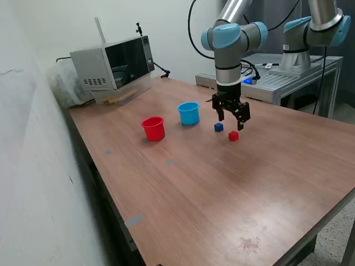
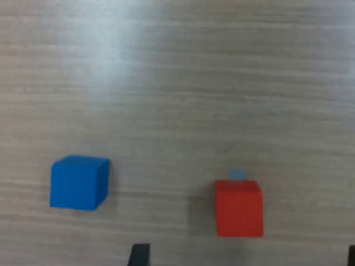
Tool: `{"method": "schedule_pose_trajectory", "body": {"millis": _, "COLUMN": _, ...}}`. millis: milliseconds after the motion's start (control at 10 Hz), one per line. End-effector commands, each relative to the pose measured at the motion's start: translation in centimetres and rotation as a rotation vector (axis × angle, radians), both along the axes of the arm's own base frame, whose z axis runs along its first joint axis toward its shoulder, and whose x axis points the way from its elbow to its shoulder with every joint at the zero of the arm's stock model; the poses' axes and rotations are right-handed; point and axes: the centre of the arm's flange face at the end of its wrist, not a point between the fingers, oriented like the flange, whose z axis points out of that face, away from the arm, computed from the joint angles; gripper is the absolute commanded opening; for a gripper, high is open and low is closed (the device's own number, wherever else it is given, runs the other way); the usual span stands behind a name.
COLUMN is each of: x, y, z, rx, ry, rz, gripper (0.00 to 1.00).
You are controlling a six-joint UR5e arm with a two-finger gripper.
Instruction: Place red objects in the red bin, and blue objects in the blue bin.
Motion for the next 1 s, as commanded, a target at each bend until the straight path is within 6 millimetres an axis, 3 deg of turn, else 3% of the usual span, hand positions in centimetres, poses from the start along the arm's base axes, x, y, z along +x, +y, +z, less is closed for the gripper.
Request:
{"method": "schedule_pose_trajectory", "body": {"millis": 0, "x": 0.8, "y": 0.6, "z": -1.3, "rx": 0.002, "ry": -0.031, "rz": 0.001, "gripper": 1.0}}
{"method": "schedule_pose_trajectory", "body": {"millis": 700, "x": 1.1, "y": -0.1, "z": -1.5, "rx": 0.001, "ry": -0.034, "rz": 0.01, "gripper": 1.0}}
{"method": "schedule_pose_trajectory", "body": {"millis": 900, "x": 1.3, "y": -0.5, "z": -2.5, "rx": 0.002, "ry": -0.048, "rz": 0.016, "gripper": 1.0}}
